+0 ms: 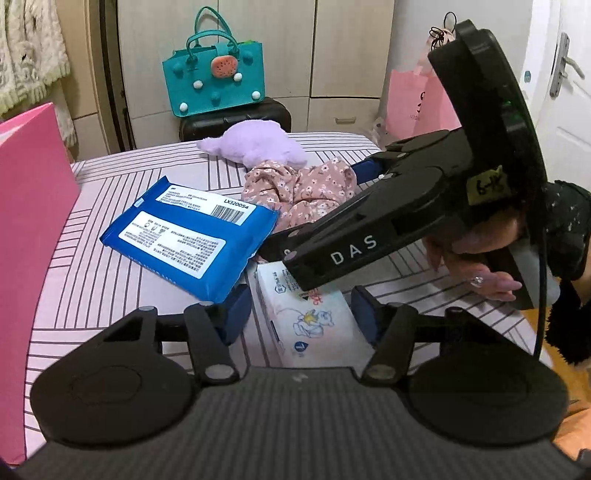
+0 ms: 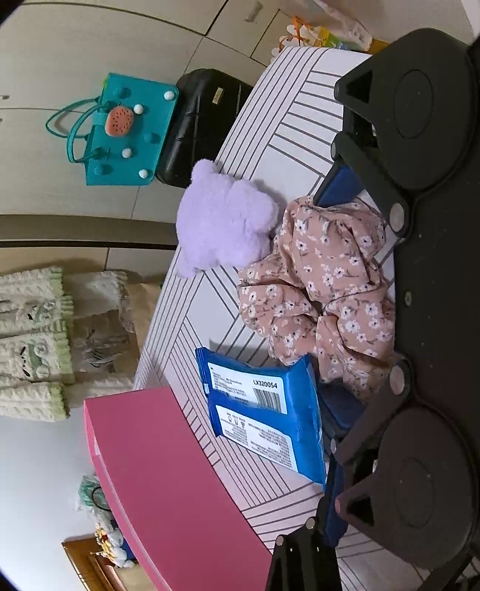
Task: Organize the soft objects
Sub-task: 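Grasp the white wipes pack with the left tool while the right tool grasps the floral cloth, then carry the wipes pack and floral cloth over the pink box with both tools, then open both tools to drop the wipes pack and floral cloth into the box, then move both tools back toward the blue wipes packet on the table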
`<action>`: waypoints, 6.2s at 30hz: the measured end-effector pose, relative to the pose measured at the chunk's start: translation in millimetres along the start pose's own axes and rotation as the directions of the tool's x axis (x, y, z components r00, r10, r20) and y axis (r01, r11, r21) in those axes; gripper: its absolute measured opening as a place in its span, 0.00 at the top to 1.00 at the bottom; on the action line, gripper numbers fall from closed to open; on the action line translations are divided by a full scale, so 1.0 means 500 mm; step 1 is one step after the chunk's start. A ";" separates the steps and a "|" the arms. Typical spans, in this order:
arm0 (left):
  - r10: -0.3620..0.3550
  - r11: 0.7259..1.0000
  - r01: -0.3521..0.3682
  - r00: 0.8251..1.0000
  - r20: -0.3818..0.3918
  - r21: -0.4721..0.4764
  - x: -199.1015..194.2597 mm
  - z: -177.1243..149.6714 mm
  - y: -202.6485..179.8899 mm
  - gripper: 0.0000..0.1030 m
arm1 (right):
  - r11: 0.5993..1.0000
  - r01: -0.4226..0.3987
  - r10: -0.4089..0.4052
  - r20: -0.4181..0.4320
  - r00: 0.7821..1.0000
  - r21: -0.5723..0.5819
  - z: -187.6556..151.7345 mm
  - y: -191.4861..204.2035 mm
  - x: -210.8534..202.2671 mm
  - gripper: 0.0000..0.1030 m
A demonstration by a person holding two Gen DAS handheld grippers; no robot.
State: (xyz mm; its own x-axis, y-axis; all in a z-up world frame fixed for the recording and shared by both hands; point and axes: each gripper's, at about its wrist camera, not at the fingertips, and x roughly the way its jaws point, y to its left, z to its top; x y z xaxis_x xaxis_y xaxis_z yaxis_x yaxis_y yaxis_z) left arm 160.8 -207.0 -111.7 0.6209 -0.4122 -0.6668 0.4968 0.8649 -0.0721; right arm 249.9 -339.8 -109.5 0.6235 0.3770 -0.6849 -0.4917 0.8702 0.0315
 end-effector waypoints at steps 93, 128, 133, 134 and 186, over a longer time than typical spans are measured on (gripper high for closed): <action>0.096 0.995 -0.097 0.992 -0.081 -0.011 -0.302 0.092 0.533 0.62 | 0.977 -0.214 0.214 0.070 0.974 -0.009 0.354 0.428 -0.098 0.75; 0.084 0.980 -0.136 0.946 -0.313 -0.147 -0.165 0.107 0.612 0.50 | 0.957 -0.288 0.290 -0.113 0.950 0.033 0.447 0.423 0.161 0.36; 0.105 0.986 -0.137 0.953 -0.284 -0.095 -0.214 0.107 0.584 0.40 | 0.963 -0.263 0.267 -0.068 0.961 0.051 0.432 0.407 0.098 0.36; 0.109 0.987 -0.137 0.955 -0.277 -0.086 -0.226 0.108 0.577 0.39 | 0.965 -0.259 0.261 -0.058 0.963 0.048 0.429 0.407 0.084 0.36; 0.033 0.985 0.002 0.978 -0.205 0.170 -0.276 0.159 0.227 0.05 | 0.996 -0.068 0.061 0.104 0.993 0.063 0.097 0.287 -0.310 0.18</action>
State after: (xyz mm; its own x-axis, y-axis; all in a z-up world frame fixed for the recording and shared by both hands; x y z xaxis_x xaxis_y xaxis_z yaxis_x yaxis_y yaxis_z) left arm 179.4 -74.8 31.1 0.4993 -0.3159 -0.8068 0.5941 0.8026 0.0534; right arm 112.5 -257.9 36.4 0.6519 0.4602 -0.6027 -0.4937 0.8608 0.1232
